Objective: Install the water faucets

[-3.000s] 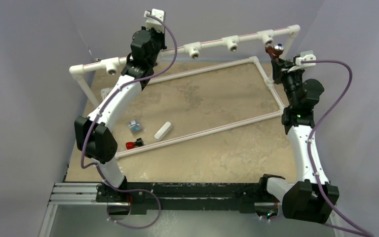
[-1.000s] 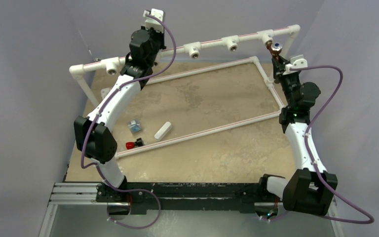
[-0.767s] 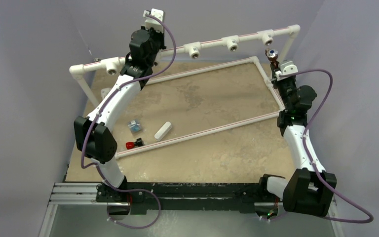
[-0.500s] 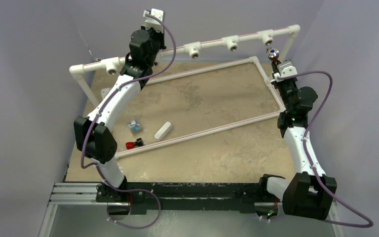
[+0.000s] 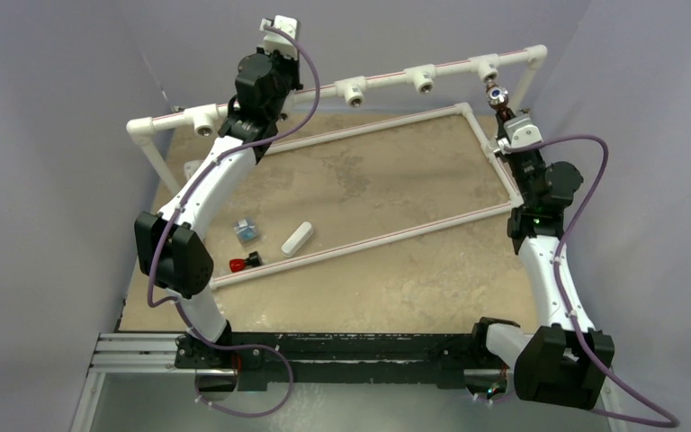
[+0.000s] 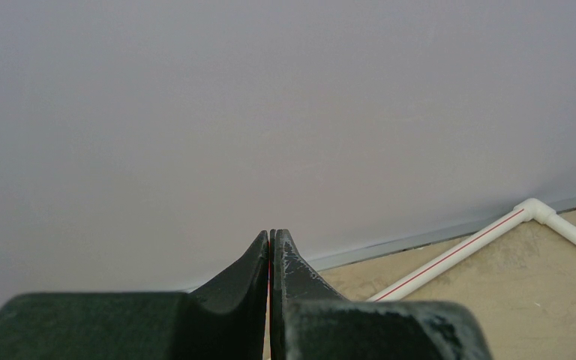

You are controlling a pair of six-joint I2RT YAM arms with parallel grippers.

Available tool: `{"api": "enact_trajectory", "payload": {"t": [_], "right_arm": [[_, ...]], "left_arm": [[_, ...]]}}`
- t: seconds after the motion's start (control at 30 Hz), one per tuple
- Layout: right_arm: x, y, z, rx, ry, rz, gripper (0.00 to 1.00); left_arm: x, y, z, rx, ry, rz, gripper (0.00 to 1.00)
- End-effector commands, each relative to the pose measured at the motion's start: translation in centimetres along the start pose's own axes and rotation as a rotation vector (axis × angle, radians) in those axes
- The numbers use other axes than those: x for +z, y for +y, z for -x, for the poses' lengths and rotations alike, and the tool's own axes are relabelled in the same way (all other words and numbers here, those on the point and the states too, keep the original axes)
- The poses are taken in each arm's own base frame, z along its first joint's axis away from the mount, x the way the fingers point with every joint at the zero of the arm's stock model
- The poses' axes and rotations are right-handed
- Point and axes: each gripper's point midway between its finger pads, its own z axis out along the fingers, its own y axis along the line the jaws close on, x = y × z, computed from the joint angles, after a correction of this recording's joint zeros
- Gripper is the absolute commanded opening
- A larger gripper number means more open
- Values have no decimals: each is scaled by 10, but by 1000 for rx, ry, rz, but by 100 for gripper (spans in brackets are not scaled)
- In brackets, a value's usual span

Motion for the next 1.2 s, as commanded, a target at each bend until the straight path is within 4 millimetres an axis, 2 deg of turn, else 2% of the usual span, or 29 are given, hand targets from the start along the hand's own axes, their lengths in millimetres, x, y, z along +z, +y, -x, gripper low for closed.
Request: {"api": "enact_trajectory", "payload": {"t": [0.0, 0.83, 1.17], "right_arm": [[8, -9, 28, -55, -77, 4, 0], [24, -21, 27, -68, -68, -7, 0], [31, -22, 18, -104, -41, 11, 0]], "left_arm": [[-4, -7, -54, 16, 153, -38, 0], [-2, -7, -59, 24, 158, -36, 0], [-2, -8, -59, 22, 158, -40, 0]]}}
